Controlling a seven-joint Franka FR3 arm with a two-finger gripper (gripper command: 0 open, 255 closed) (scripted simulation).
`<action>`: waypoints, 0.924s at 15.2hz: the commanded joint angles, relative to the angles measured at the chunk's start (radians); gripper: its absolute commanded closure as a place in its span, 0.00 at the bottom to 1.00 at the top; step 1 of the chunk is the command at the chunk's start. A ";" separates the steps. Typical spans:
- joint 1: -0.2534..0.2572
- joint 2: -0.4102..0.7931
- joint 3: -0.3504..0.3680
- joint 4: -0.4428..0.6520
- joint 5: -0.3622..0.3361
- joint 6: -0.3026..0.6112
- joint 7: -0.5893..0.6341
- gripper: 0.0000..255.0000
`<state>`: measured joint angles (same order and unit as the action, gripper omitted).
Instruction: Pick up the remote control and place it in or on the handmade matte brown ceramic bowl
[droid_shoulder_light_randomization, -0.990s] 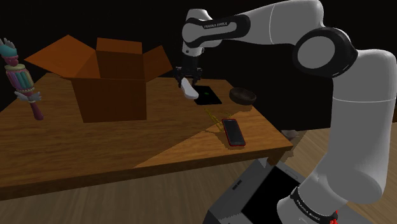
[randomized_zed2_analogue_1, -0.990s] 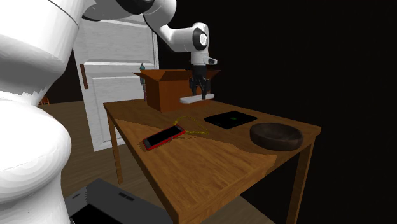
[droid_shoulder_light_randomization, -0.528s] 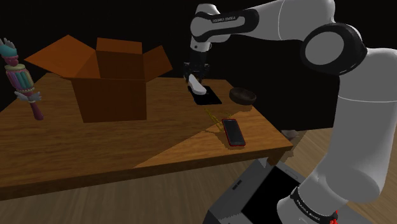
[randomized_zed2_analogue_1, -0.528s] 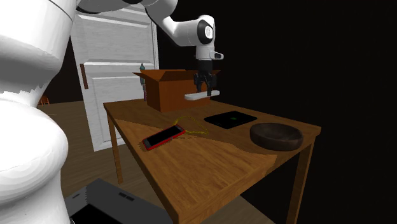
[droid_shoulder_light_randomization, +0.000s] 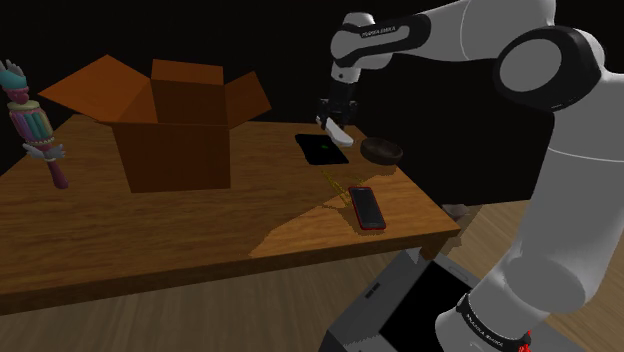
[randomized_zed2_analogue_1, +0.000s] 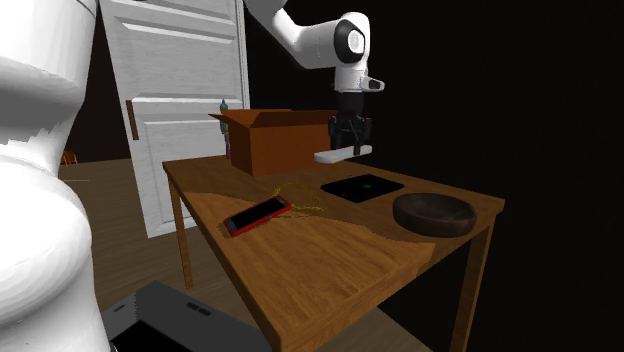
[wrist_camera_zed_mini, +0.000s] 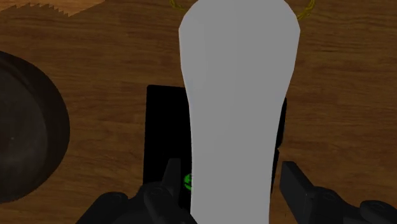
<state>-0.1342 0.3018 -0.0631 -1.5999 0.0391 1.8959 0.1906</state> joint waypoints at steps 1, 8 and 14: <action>-0.025 -0.018 -0.013 -0.023 0.003 0.004 -0.040 1.00; -0.120 -0.041 -0.067 -0.051 0.015 0.005 -0.192 1.00; -0.205 -0.025 -0.113 -0.025 0.028 -0.009 -0.324 1.00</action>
<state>-0.3234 0.2724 -0.1678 -1.6329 0.0644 1.8909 -0.1079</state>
